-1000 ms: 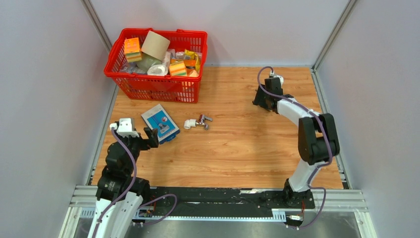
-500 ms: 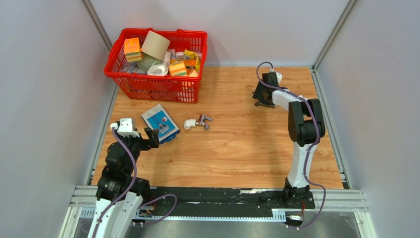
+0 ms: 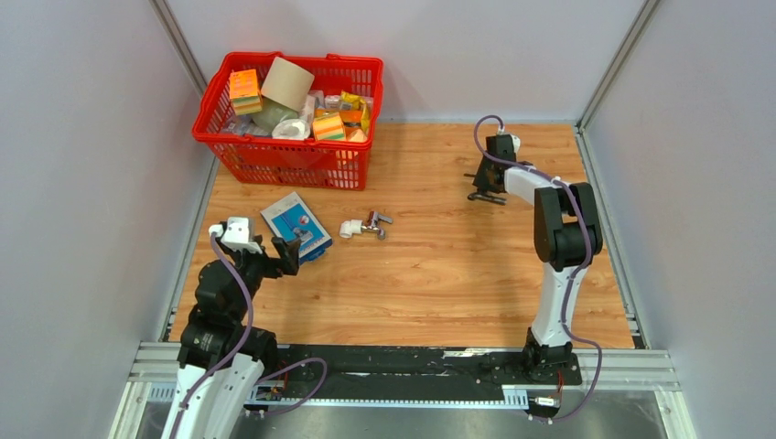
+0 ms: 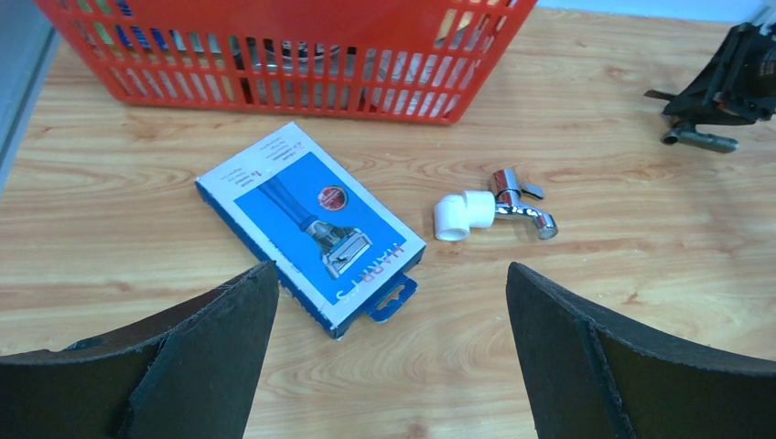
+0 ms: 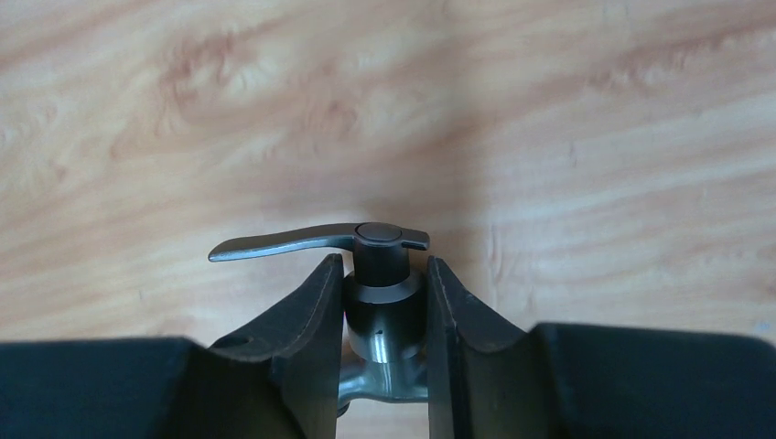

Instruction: Install the water faucets

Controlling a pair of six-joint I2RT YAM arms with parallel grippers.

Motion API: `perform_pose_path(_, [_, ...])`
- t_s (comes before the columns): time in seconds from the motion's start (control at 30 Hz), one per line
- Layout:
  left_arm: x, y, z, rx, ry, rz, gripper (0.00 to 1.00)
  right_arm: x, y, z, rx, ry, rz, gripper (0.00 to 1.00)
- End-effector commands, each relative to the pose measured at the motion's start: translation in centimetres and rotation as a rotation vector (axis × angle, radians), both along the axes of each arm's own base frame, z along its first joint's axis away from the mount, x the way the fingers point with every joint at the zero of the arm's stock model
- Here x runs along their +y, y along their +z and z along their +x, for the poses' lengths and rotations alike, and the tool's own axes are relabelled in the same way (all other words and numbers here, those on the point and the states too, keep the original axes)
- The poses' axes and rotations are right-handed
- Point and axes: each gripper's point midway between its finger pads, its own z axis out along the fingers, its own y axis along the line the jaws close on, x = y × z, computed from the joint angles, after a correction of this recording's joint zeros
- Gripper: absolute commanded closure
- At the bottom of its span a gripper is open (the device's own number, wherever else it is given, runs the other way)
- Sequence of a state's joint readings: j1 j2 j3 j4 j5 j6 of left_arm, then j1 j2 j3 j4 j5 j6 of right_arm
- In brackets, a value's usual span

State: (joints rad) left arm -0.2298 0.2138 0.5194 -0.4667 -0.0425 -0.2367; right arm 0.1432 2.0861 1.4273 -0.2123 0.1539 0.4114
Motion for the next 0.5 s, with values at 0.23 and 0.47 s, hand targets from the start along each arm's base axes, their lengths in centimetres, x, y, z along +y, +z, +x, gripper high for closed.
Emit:
perform_pose_path(0.23, [-5.0,1.9,0.5,0.089,-0.211,-0.161,0.02,9.8,9.9,-7.7,-0.179,0.291,0.013,1.0])
perform_pose_path(0.47, [-8.0,3.4,1.2,0.157,-0.337,-0.263,0.03,17.2,16.8,-14.2,-0.378,0.461,0.082,1.0])
